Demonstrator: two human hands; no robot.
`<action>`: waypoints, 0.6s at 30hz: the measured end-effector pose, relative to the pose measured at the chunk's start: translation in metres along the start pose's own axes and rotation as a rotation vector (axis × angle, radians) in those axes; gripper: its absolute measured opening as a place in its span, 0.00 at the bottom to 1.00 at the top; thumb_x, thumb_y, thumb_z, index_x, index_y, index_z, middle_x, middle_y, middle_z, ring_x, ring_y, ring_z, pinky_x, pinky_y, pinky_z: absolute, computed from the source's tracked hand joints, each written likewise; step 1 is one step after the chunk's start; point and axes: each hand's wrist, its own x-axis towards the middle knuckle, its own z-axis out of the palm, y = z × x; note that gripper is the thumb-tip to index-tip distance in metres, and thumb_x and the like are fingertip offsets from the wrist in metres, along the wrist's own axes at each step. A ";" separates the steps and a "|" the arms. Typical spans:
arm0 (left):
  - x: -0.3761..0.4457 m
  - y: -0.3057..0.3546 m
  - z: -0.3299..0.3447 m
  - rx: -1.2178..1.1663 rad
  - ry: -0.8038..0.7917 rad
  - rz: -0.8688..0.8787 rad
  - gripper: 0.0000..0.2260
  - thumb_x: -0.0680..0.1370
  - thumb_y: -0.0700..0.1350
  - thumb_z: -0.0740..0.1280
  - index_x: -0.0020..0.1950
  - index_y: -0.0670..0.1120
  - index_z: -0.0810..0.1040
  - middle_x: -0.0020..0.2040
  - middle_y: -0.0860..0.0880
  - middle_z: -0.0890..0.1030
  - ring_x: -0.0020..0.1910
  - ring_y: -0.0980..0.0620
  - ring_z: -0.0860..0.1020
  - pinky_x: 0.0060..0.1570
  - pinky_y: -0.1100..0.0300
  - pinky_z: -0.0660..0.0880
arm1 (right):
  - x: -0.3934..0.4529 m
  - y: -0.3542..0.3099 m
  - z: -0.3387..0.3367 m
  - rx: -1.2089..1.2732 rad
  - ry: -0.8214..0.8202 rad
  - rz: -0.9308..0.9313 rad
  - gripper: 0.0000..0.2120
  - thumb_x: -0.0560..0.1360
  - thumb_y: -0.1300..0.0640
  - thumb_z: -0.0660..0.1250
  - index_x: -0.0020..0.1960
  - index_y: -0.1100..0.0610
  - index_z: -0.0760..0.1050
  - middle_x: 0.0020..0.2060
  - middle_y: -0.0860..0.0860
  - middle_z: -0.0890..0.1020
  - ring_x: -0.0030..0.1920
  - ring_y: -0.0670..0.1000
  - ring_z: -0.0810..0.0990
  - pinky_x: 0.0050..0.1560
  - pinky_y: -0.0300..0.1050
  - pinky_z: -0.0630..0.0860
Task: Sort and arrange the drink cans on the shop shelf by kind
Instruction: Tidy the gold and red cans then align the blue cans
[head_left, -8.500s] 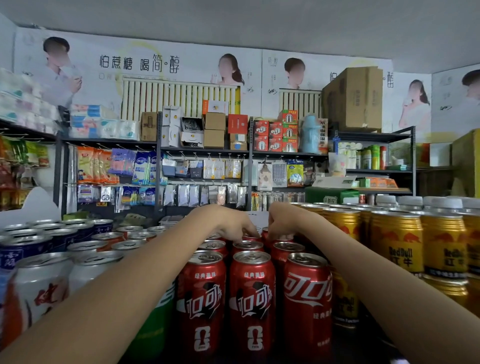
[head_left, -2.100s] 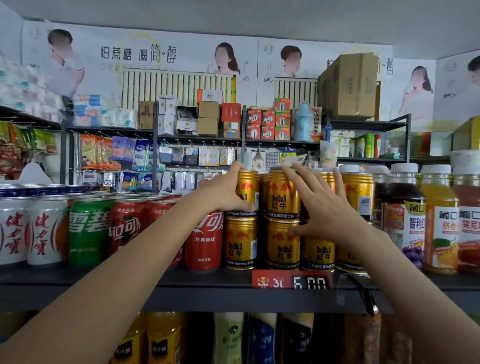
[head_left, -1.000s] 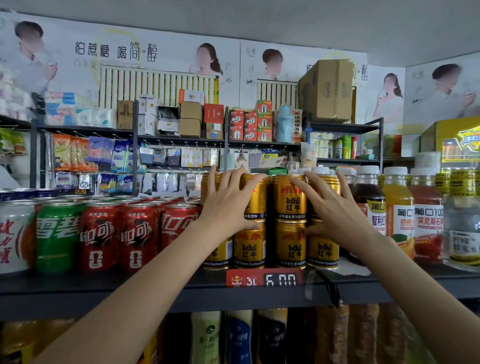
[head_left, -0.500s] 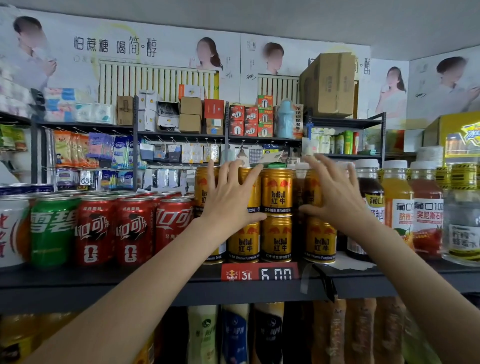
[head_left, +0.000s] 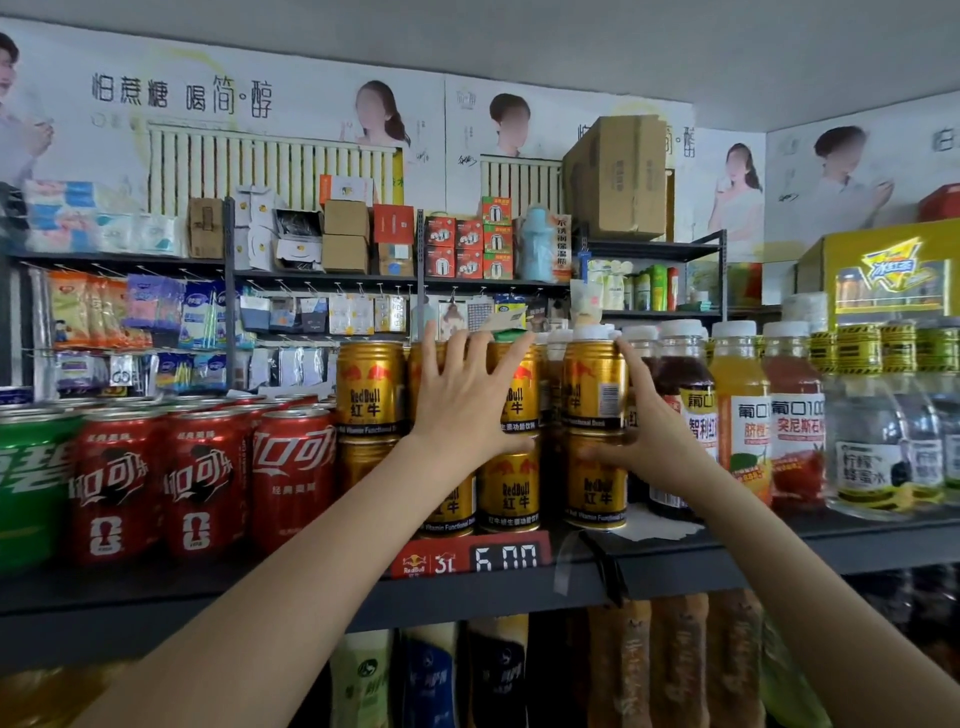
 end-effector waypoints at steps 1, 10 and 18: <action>0.000 0.000 0.000 -0.007 -0.001 0.002 0.49 0.66 0.70 0.64 0.76 0.54 0.41 0.72 0.44 0.58 0.72 0.42 0.53 0.68 0.40 0.35 | 0.000 0.000 0.003 0.021 0.036 -0.013 0.56 0.63 0.58 0.77 0.75 0.43 0.40 0.66 0.52 0.70 0.65 0.55 0.70 0.63 0.57 0.69; 0.004 -0.003 0.000 -0.054 0.010 0.031 0.47 0.66 0.69 0.66 0.76 0.54 0.45 0.72 0.45 0.59 0.72 0.42 0.55 0.70 0.42 0.37 | 0.000 -0.002 0.008 0.017 0.139 -0.071 0.53 0.64 0.59 0.77 0.75 0.43 0.45 0.66 0.55 0.71 0.63 0.56 0.71 0.59 0.59 0.73; 0.004 -0.010 0.001 -0.038 -0.002 0.044 0.48 0.65 0.69 0.66 0.76 0.55 0.44 0.73 0.44 0.58 0.73 0.42 0.53 0.70 0.43 0.37 | 0.005 -0.015 0.021 0.036 0.120 -0.110 0.51 0.65 0.57 0.77 0.75 0.43 0.46 0.66 0.52 0.71 0.63 0.55 0.72 0.60 0.54 0.70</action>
